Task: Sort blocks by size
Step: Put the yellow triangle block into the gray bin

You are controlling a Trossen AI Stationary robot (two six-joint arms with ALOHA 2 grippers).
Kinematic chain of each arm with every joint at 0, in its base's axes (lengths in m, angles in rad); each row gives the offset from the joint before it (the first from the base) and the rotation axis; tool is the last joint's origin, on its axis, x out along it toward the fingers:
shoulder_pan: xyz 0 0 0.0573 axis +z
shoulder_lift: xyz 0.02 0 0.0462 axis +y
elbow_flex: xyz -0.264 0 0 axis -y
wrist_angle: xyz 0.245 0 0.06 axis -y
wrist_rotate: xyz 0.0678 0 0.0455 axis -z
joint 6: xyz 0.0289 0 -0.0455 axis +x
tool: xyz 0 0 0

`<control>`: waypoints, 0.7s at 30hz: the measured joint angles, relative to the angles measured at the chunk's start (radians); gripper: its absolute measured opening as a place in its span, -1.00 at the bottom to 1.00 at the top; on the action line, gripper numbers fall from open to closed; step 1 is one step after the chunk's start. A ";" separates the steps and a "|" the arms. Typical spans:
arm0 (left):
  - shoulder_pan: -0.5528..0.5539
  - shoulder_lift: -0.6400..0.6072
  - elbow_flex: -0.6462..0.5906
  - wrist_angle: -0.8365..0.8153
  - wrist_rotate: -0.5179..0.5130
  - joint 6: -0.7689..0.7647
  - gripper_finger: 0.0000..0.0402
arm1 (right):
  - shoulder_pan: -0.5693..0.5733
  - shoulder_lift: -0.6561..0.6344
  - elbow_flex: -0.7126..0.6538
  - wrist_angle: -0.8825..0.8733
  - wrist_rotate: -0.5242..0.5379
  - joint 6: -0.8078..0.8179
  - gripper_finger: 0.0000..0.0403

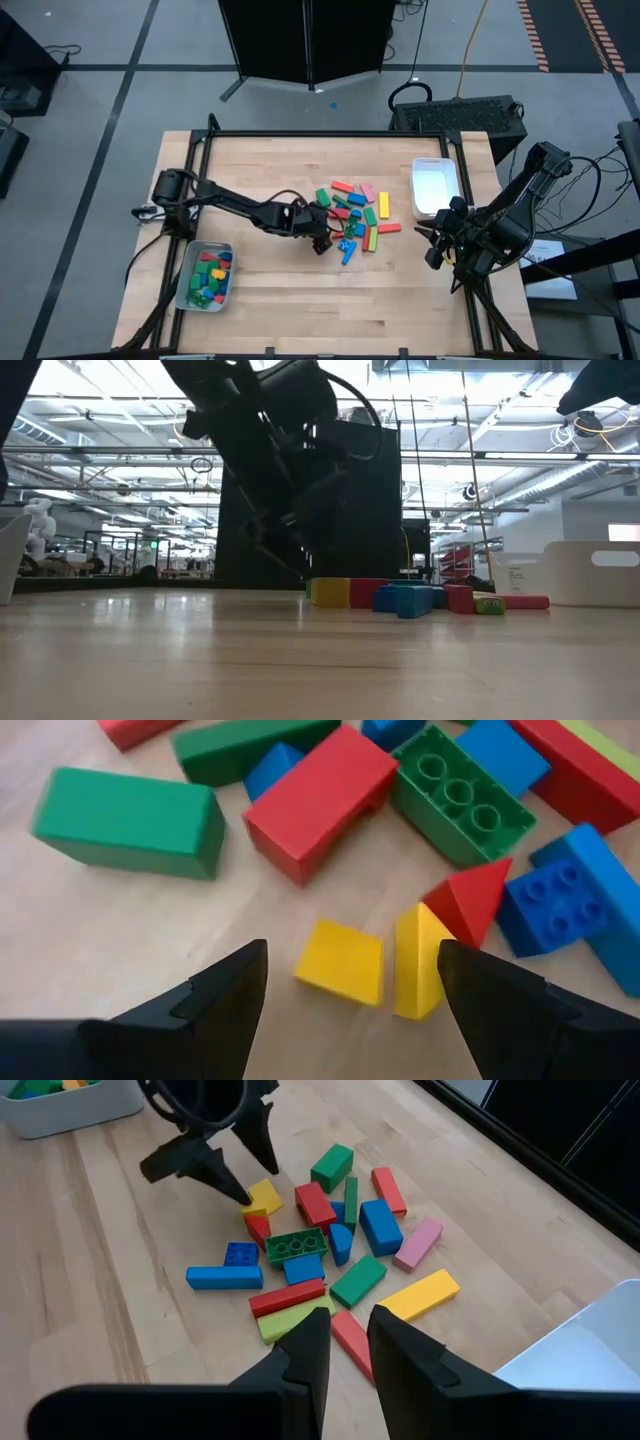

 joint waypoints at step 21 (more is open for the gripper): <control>0.000 0.042 -0.002 0.121 -0.060 0.026 0.01 | 0.000 0.000 0.000 0.008 -0.003 0.019 -0.66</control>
